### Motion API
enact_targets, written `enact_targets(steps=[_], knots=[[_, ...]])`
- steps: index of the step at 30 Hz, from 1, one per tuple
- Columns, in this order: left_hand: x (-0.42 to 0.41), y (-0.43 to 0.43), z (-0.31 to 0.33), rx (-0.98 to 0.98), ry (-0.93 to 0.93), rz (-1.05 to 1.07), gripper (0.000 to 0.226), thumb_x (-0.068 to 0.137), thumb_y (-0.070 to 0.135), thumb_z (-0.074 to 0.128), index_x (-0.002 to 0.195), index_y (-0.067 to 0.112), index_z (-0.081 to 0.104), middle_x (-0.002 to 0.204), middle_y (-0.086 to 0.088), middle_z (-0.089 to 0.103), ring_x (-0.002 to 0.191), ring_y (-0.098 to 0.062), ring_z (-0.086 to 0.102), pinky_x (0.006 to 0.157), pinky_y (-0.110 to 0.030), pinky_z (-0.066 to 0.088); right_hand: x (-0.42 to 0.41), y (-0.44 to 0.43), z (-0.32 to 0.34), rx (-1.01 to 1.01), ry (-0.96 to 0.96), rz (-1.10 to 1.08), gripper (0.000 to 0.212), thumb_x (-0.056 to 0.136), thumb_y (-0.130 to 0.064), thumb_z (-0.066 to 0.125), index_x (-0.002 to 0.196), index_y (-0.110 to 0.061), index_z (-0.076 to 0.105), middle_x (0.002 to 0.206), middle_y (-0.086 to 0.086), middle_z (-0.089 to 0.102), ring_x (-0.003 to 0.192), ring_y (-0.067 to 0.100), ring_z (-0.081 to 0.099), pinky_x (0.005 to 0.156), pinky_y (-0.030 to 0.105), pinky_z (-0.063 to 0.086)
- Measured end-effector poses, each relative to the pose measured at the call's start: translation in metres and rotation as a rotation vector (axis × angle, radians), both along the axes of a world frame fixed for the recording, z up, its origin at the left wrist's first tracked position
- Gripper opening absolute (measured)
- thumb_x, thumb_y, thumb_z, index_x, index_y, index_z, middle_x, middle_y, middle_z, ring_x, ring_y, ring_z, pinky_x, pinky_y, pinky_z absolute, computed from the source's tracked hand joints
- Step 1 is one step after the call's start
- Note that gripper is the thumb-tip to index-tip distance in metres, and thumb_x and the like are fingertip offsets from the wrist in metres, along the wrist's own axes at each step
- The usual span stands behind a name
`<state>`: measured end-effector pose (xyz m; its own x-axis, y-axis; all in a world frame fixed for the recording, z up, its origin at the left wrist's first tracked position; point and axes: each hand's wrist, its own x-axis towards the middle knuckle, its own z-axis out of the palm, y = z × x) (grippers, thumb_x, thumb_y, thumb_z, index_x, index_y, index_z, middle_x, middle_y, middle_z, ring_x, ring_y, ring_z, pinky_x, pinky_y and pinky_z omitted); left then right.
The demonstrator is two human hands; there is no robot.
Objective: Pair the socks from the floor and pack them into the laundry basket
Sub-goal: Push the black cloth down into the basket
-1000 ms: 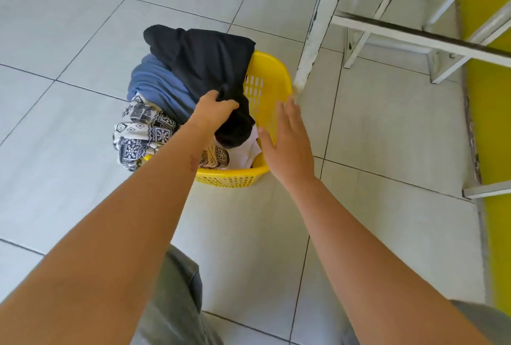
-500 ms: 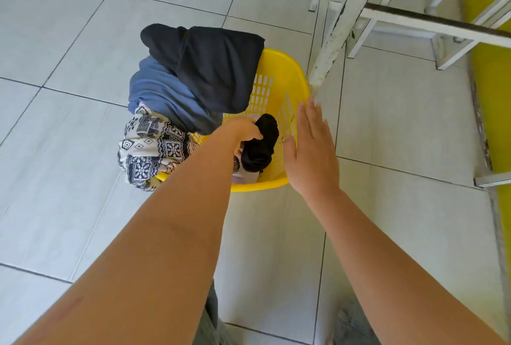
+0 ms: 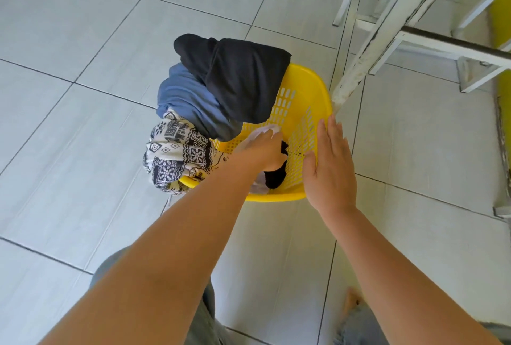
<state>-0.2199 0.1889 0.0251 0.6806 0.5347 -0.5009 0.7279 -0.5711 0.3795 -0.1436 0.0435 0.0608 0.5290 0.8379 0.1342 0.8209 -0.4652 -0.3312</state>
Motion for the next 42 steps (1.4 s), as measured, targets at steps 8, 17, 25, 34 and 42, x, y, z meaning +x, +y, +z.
enact_targets(steps=[8, 17, 25, 34, 42], knots=[[-0.051, -0.034, 0.054, 0.451, -0.566, 0.281, 0.025, 0.097, 0.019, 0.047, 0.115, 0.009, 0.061, 0.112, -0.012, 0.064, 0.100, -0.033, 0.060, 0.075, -0.042, 0.051, -0.007, 0.006, 0.021, 0.051, -0.061, 0.005, 0.054, 0.097, -0.020, 0.049, 0.147, -0.005, 0.038, 0.158, 0.013, 0.031, 0.149, 0.031, 0.023, 0.121, 0.043, 0.018], [-0.067, 0.034, 0.091, 0.455, -0.644, 0.793, 0.053, 0.092, 0.030, 0.060, 0.136, 0.007, 0.043, 0.137, -0.017, 0.043, 0.122, -0.030, 0.049, 0.097, -0.037, 0.043, -0.020, 0.125, 0.045, 0.099, 0.246, 0.053, 0.079, 0.091, -0.038, 0.064, 0.153, -0.010, 0.023, 0.154, 0.012, 0.038, 0.141, 0.027, 0.038, 0.108, 0.035, 0.041], [-0.042, 0.067, 0.104, 0.173, -0.567, 0.912, 0.076, 0.089, 0.034, 0.066, 0.147, 0.007, 0.024, 0.145, -0.017, 0.028, 0.120, -0.031, 0.052, 0.091, -0.032, 0.044, -0.011, 0.164, 0.022, 0.223, 0.763, -0.211, 0.084, 0.081, -0.037, 0.076, 0.141, -0.006, 0.027, 0.130, 0.009, 0.051, 0.123, 0.027, 0.053, 0.091, 0.033, 0.049], [-0.033, 0.079, 0.108, -0.024, -0.627, 1.135, 0.082, 0.085, 0.033, 0.071, 0.145, 0.004, 0.023, 0.145, -0.018, 0.033, 0.127, -0.033, 0.046, 0.100, -0.036, 0.043, 0.009, 0.175, 0.027, 0.221, 1.308, -0.301, 0.062, 0.081, -0.048, 0.072, 0.131, -0.015, 0.059, 0.120, 0.003, 0.068, 0.107, 0.024, 0.066, 0.092, 0.042, 0.056], [-0.023, 0.092, 0.117, -0.131, -0.655, 1.140, 0.064, 0.082, 0.040, 0.072, 0.136, 0.014, 0.050, 0.134, -0.012, 0.051, 0.130, -0.026, 0.039, 0.085, -0.028, 0.042, 0.019, 0.175, 0.050, 0.377, 1.234, -0.147, 0.041, 0.090, -0.028, 0.067, 0.128, -0.014, 0.059, 0.119, 0.004, 0.069, 0.105, 0.020, 0.066, 0.085, 0.035, 0.057]])
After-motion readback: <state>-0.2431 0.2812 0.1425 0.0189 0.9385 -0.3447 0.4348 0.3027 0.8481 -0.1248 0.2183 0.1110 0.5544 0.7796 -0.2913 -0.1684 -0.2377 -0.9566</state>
